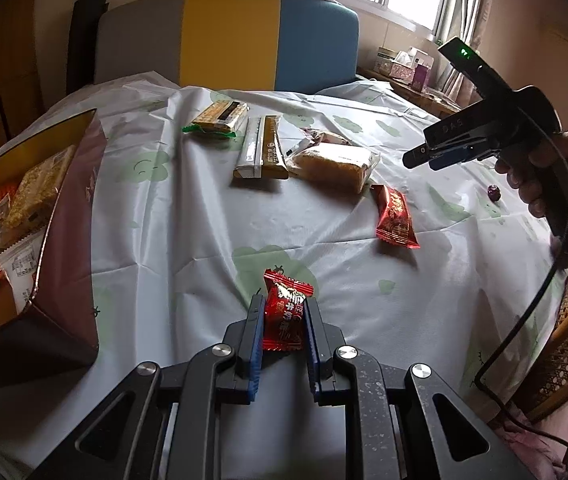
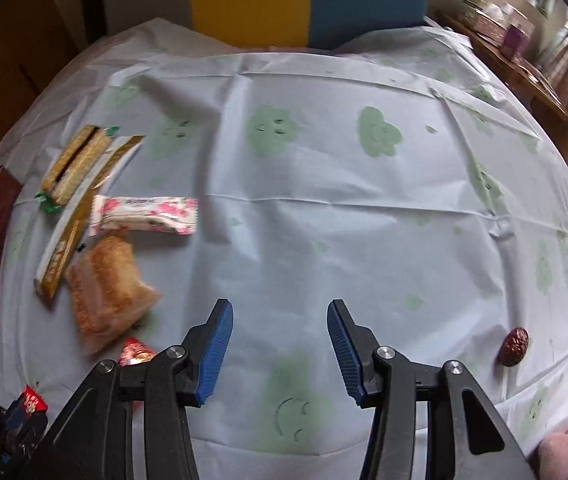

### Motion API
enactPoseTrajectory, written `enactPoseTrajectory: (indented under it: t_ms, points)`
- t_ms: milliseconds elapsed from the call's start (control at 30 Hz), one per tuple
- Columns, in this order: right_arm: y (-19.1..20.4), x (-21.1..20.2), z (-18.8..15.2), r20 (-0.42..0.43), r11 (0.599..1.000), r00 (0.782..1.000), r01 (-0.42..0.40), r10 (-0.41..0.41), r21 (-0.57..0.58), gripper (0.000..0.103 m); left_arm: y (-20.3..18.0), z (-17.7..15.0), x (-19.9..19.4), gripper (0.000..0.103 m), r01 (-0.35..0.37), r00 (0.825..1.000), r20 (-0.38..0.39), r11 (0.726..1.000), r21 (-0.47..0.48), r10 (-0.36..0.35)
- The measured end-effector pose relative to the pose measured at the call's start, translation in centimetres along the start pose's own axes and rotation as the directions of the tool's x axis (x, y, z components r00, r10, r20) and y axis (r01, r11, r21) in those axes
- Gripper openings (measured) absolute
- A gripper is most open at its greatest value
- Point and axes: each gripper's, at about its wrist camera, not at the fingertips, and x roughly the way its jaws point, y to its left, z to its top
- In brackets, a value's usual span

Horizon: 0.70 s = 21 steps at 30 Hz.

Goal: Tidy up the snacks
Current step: 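Grasp the pink rose-print candy with the right gripper while the left holds the red candy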

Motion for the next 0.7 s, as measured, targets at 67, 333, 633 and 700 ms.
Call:
enactPoseTrajectory:
  t_ms: [67,333,633,700]
  points:
    - [0.6,-0.2,-0.2,-0.009,0.999,1.0,-0.03,0.03,-0.011,0.051,-0.1,0.1,0.0,0.018,-0.009,1.0,-0.006,1.0,0.004,0.009]
    - [1.9,-0.7,-0.6,-0.026,0.995,0.996,-0.089,0.088,-0.047,0.051,-0.5,0.1,0.1,0.018,-0.033,0.999,-0.005,0.999,0.016,0.033]
    - [2.1,-1.2,-0.5,-0.011,0.99,0.992,-0.129,0.129,-0.062,0.051,-0.7,0.2,0.2,0.019,-0.05,0.999,-0.007,0.998,0.027,0.05]
    - [1.9,-1.3,-0.4,-0.011,0.988,0.989,-0.148,0.147,-0.049,0.051,-0.8,0.2,0.2,0.019,-0.055,0.998,-0.007,0.998,0.031,0.056]
